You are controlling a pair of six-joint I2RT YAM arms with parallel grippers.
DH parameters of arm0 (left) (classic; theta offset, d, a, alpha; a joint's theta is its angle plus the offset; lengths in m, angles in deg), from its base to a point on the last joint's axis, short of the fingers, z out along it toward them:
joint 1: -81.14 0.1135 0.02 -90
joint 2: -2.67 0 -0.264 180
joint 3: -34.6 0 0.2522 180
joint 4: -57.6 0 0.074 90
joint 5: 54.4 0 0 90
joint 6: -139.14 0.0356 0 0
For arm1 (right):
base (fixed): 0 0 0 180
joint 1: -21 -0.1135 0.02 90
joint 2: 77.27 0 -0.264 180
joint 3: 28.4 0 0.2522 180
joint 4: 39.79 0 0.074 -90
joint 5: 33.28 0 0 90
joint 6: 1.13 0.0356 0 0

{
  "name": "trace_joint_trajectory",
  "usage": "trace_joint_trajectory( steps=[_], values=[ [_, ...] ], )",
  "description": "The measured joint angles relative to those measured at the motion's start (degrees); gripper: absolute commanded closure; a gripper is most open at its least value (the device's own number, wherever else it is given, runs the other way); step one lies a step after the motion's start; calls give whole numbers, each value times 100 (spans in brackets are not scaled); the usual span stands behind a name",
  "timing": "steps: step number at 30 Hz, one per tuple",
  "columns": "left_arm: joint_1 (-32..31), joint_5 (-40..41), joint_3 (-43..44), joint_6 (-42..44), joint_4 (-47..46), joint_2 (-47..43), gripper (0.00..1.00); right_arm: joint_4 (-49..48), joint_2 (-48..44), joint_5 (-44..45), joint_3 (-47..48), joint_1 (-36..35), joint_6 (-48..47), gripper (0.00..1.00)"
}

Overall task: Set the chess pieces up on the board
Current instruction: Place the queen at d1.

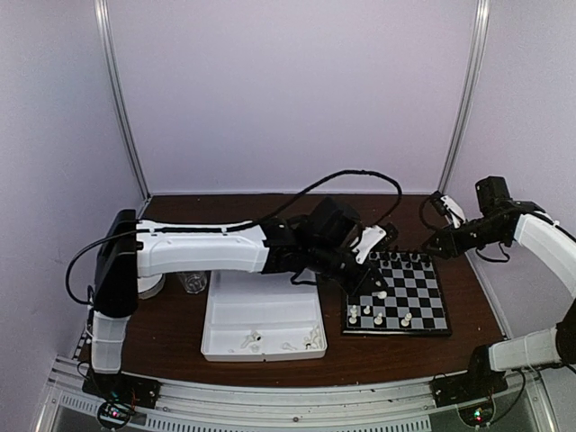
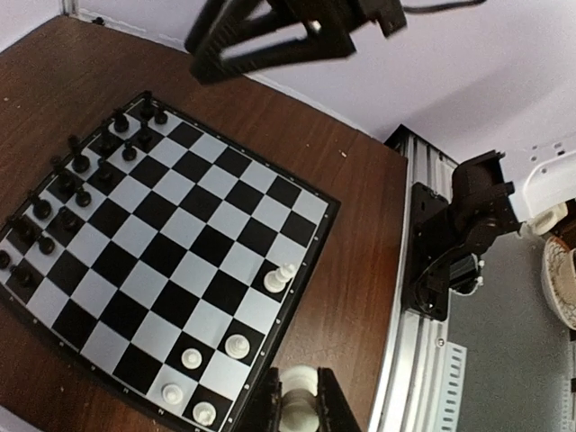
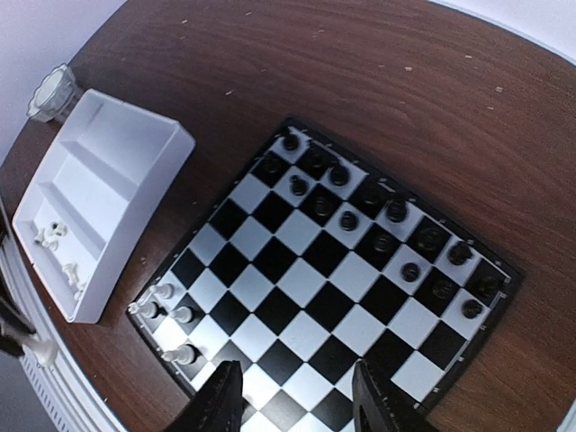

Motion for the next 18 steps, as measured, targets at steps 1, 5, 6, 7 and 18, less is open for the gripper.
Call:
trace_joint_trajectory(
  steps=[1,5,6,7,18],
  values=[
    [-57,39,229,129,144,188,93,-20,-11,26,0,175,9,55],
    [-260,201,1325,581,774,1010,93,-103,-92,74,0,649,22,55],
    [-286,232,1532,658,866,1167,93,-105,-114,68,0,693,22,55],
    [-308,273,1722,730,957,1307,93,-107,-133,57,0,721,22,55],
    [-540,922,2931,1440,1416,2424,93,-122,-142,-168,0,758,28,54]
  ],
)
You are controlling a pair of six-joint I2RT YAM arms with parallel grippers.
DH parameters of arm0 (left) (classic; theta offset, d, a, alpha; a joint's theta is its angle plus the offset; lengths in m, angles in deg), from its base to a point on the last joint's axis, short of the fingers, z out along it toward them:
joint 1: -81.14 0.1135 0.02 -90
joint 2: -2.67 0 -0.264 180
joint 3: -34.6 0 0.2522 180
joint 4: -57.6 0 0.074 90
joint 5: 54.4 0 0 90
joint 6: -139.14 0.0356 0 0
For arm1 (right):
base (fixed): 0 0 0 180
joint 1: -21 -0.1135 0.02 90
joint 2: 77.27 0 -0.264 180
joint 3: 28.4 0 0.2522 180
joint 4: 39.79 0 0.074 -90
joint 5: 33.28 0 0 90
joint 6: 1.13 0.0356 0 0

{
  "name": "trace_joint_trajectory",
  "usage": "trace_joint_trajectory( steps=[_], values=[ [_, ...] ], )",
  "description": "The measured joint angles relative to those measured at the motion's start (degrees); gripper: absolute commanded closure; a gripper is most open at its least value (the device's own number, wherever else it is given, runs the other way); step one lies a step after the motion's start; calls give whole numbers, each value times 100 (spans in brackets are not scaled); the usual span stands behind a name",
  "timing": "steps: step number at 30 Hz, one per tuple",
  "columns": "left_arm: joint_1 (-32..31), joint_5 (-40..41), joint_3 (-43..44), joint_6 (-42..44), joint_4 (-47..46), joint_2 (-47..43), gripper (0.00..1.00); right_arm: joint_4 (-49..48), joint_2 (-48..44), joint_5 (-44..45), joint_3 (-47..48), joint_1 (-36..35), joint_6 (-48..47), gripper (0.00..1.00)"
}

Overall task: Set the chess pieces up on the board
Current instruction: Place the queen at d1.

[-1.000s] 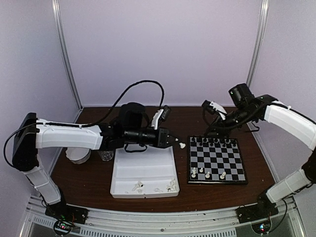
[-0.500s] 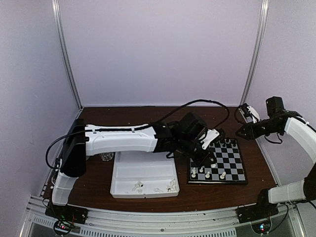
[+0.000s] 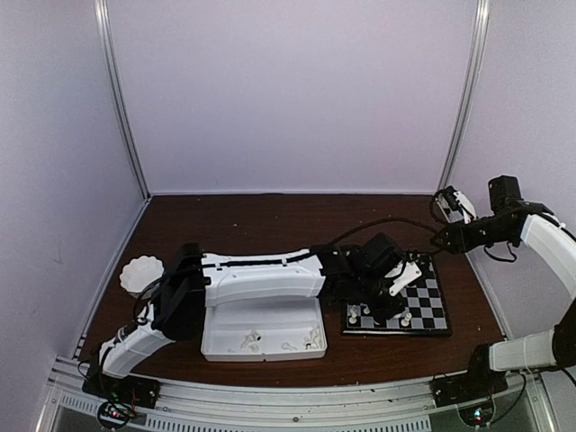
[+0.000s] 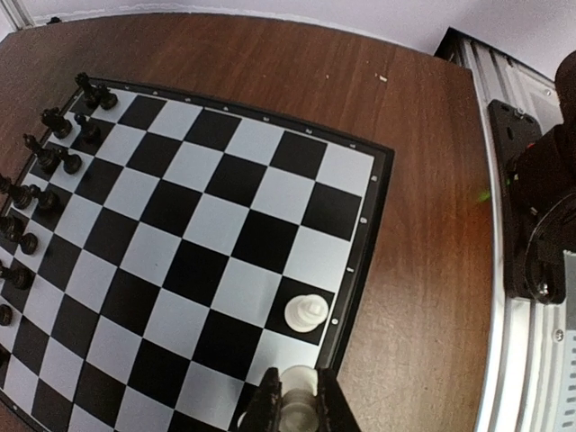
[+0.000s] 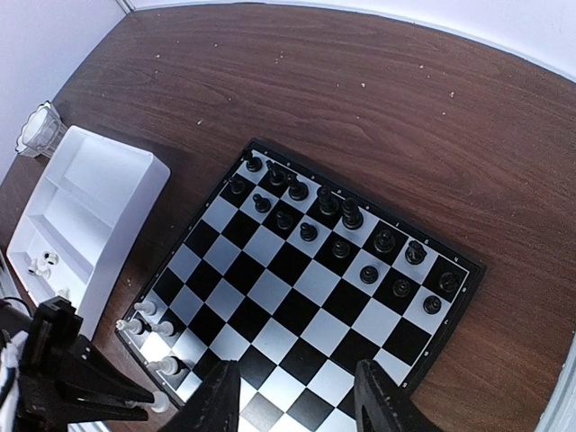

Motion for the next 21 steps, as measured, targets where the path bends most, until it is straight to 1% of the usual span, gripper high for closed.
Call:
trace_joint_trajectory(
  steps=[10,21],
  values=[
    [-122,321,280,221,208,446,93,0,140,-74,0,0,0,53],
    [-122,492,348,240,205,588,92,0,170,-81,0,0,0,53]
  ],
)
